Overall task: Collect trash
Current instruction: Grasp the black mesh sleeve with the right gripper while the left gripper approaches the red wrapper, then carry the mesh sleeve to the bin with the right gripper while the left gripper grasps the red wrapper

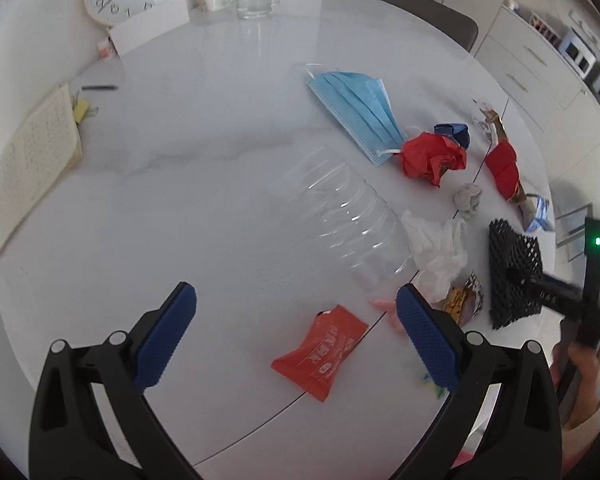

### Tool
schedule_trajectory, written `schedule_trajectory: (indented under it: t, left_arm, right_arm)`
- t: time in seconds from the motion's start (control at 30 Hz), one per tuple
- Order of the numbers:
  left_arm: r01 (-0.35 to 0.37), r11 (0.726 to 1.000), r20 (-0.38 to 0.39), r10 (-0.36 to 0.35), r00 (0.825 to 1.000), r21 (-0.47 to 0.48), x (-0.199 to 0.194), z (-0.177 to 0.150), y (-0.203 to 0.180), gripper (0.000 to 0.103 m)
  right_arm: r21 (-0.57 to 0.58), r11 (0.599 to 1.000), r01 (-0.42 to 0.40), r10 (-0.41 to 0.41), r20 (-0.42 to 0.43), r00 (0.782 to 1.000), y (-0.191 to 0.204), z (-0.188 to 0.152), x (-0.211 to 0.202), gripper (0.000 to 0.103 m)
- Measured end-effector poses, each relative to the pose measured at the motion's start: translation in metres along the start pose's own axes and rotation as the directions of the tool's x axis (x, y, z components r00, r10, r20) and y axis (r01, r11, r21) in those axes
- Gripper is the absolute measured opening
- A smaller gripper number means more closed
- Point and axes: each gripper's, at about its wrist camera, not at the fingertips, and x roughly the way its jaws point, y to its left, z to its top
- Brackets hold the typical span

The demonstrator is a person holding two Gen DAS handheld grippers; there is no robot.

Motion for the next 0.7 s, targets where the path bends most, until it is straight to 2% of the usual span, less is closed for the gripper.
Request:
schedule_trajectory:
  t: [0.07,0.1,0.17,0.27,0.4,0.5,0.7]
  left_arm:
    - [0.018,1.000,-0.003,-0.018,1.000,-0.013,0.006,0.006,-0.002,0.096]
    - [0.020,1.000,-0.006,-0.020,1.000,-0.013,0.008,0.008,-0.003,0.096]
    - [0.035,0.999,-0.018,-0.035,0.999,-0.004,0.012,0.010,-0.007,0.096]
    - [0.066,0.997,-0.037,-0.065,0.997,0.044,0.016,0.007,-0.010,0.096]
    - [0.138,0.977,-0.053,-0.131,0.990,0.159,0.018,-0.007,-0.011,0.096]
    - [0.186,0.941,-0.059,-0.177,0.983,0.281,0.023,-0.020,-0.013,0.096]
    - [0.171,0.858,-0.079,-0.151,0.985,0.484,0.046,-0.036,-0.020,0.096]
  right_arm:
    - [-0.008,1.000,-0.018,0.018,0.009,1.000,0.004,-0.003,-0.004,0.064]
    - [-0.012,1.000,-0.021,0.021,0.014,1.000,0.006,-0.004,-0.007,0.060]
    - [-0.018,1.000,-0.019,0.019,0.025,1.000,0.008,-0.005,-0.014,0.040]
    - [0.010,0.999,-0.050,0.050,0.030,0.998,0.003,-0.007,-0.028,0.024]
    - [0.049,0.995,-0.082,0.080,0.043,0.996,-0.009,-0.007,-0.051,0.021]
    - [0.052,0.994,-0.095,0.092,0.053,0.994,-0.017,-0.011,-0.064,0.021]
    - [0.045,0.994,-0.096,0.093,0.060,0.994,-0.019,-0.014,-0.077,0.021]
